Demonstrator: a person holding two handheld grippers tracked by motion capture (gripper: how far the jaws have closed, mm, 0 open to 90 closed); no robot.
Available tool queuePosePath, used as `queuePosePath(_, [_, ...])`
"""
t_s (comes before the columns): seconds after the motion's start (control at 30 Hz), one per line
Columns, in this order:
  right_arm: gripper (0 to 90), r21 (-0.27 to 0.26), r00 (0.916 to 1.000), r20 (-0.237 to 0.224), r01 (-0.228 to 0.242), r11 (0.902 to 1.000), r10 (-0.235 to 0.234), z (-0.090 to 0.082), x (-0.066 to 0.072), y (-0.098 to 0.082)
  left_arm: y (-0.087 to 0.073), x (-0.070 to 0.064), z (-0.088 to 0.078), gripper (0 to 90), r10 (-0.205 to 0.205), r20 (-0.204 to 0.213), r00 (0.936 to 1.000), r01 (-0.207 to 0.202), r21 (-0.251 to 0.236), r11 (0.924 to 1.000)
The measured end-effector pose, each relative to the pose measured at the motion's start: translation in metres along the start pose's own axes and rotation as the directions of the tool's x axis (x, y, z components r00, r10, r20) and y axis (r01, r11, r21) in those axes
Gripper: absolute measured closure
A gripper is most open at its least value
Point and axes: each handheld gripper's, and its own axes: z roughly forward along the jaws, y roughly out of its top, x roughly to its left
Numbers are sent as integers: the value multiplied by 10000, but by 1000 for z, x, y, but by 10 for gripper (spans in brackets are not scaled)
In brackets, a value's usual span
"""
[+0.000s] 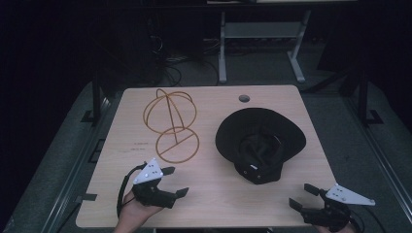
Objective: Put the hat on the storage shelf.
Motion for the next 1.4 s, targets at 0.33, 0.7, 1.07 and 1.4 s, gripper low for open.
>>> queuePosePath(0.33, [146, 54, 10000, -64, 24, 10000, -23, 1, 1, 0, 21, -12, 14, 161, 433, 445, 9981, -438, 110, 9990])
queuePosePath(0.7, [146, 55, 9998, -202, 95, 9999, -94, 2, 2, 1, 54, -22, 29, 161, 1010, 791, 9917, -1030, 216, 9945])
queuePosePath(1.07, [145, 74, 9992, -325, 233, 9997, -231, 2, 4, 2, 96, -38, 47, 161, 1795, 1350, 9744, -1834, 167, 9829])
queuePosePath(1.4, [146, -77, 9992, -336, 214, 9997, -216, -1, 3, 2, 117, -39, 76, 161, 2217, 1990, 9546, -2367, 548, 9700])
